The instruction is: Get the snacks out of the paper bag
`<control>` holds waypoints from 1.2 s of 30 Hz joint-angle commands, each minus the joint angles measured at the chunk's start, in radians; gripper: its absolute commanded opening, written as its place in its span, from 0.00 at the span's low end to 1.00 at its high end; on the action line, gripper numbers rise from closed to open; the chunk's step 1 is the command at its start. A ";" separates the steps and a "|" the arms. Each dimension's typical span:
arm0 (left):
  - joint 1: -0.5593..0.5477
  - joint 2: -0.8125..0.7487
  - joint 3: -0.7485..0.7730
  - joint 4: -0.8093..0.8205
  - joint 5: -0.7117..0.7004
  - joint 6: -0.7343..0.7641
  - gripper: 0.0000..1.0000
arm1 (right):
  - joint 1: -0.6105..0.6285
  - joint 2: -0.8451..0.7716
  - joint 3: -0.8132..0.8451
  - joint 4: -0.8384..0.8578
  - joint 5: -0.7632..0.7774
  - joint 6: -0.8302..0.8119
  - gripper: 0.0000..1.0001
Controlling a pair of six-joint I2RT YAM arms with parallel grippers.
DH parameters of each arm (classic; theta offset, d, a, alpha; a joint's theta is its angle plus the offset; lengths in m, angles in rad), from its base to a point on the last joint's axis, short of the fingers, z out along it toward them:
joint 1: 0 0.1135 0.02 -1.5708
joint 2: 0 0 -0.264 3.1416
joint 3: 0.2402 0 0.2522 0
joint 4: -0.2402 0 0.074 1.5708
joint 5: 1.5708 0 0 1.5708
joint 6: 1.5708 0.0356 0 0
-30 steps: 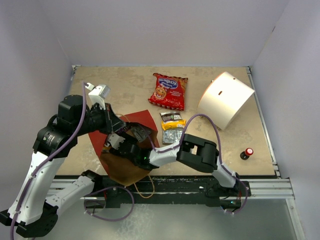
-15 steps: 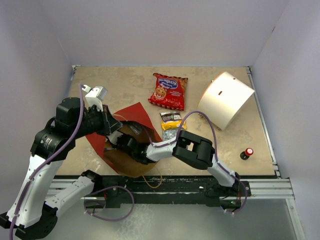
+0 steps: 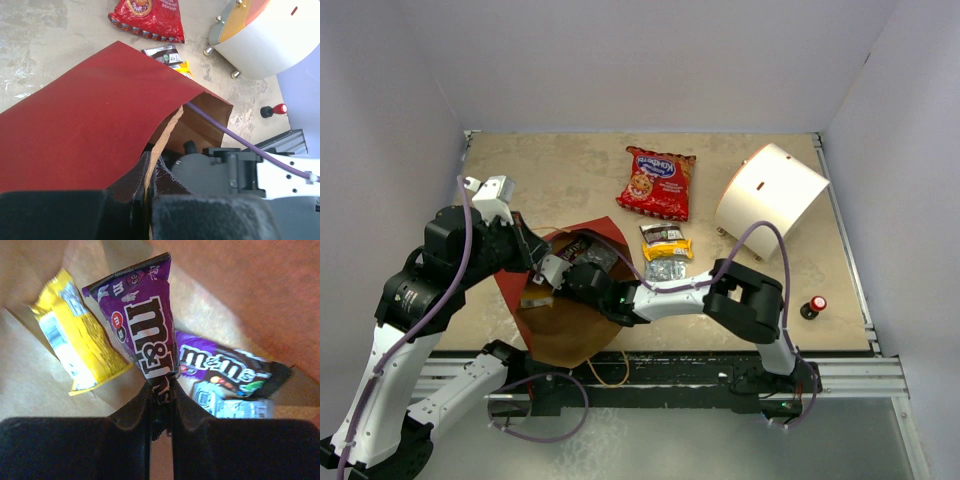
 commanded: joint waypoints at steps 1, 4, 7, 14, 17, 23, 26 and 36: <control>-0.003 0.004 -0.010 0.082 -0.019 -0.032 0.00 | -0.003 -0.131 -0.033 0.002 -0.049 0.039 0.09; -0.003 0.003 -0.016 0.108 -0.028 -0.035 0.00 | -0.001 -0.201 -0.084 -0.014 -0.107 0.038 0.08; -0.003 0.003 -0.008 0.123 -0.047 -0.027 0.00 | 0.003 -0.311 -0.170 -0.025 -0.178 0.005 0.07; -0.003 0.006 -0.002 0.164 -0.068 0.001 0.00 | 0.007 -0.569 -0.297 -0.191 -0.364 -0.137 0.06; -0.004 0.012 -0.004 0.182 -0.078 0.008 0.00 | 0.009 -0.679 -0.297 -0.267 -0.398 -0.190 0.06; -0.003 0.037 0.027 0.192 -0.135 0.064 0.00 | 0.004 -0.891 -0.230 -0.467 -0.221 -0.312 0.04; -0.004 0.061 0.067 0.183 -0.212 0.113 0.00 | -0.035 -0.989 -0.182 -0.505 -0.080 -0.399 0.04; -0.003 0.098 0.230 0.215 -0.400 0.423 0.00 | -0.468 -0.987 -0.131 -0.564 -0.199 -0.490 0.04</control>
